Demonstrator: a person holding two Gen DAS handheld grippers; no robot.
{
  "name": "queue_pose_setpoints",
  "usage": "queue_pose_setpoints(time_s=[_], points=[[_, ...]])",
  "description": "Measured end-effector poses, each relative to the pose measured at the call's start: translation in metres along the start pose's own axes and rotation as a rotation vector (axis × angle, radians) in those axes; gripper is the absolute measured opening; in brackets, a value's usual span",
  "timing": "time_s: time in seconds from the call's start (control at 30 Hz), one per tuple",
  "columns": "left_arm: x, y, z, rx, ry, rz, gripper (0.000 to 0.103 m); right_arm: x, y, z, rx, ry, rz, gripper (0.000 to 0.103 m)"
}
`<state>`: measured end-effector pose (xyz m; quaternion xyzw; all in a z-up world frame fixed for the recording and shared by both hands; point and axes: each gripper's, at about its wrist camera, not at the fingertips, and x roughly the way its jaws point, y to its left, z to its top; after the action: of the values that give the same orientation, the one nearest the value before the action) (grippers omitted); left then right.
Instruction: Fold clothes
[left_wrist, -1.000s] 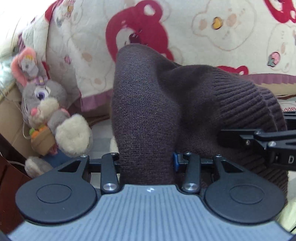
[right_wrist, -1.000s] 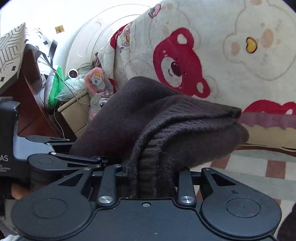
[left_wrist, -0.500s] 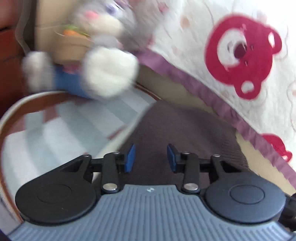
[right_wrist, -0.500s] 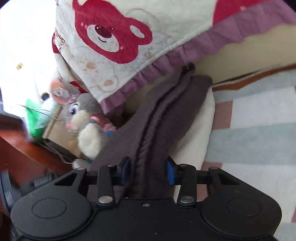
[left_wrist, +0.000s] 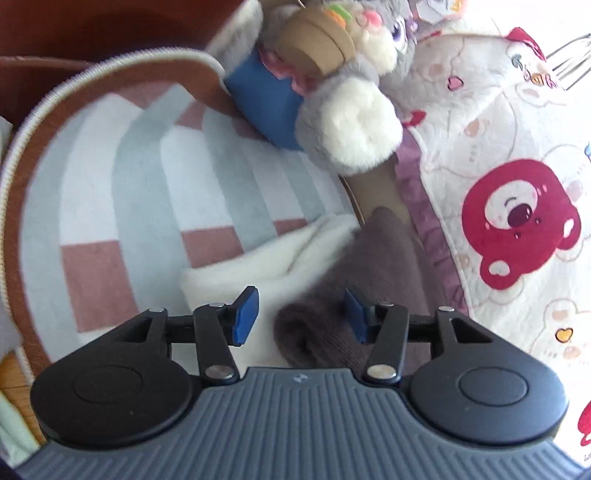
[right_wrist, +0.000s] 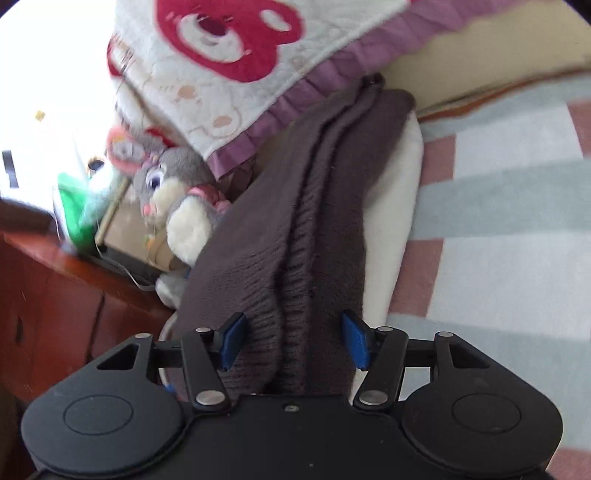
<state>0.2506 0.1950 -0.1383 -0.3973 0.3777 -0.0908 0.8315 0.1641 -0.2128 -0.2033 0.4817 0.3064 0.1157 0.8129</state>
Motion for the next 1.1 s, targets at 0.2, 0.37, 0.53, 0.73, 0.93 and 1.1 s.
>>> queue_pose_setpoints(time_s=[0.2, 0.37, 0.53, 0.73, 0.93, 1.1], points=[[0.023, 0.006, -0.012, -0.1, 0.055, -0.106, 0.063, -0.005, -0.005, -0.01, 0.04, -0.016, -0.026, 0.067], [0.033, 0.002, -0.02, -0.125, 0.065, -0.139, 0.071, -0.006, -0.01, -0.017, 0.082, -0.018, -0.05, 0.083], [0.049, -0.01, -0.022, -0.089, 0.002, -0.143, 0.074, 0.007, -0.016, -0.015, 0.132, 0.005, 0.058, 0.064], [0.02, -0.048, -0.013, 0.109, -0.131, -0.162, 0.035, 0.0, -0.003, 0.011, 0.263, 0.069, 0.363, 0.043], [-0.014, -0.058, -0.001, 0.159, -0.201, -0.037, 0.042, 0.01, 0.035, -0.012, 0.103, 0.263, 0.241, 0.043], [0.006, -0.031, -0.012, 0.182, -0.115, 0.232, 0.045, 0.022, 0.026, -0.046, 0.026, 0.235, 0.09, 0.046]])
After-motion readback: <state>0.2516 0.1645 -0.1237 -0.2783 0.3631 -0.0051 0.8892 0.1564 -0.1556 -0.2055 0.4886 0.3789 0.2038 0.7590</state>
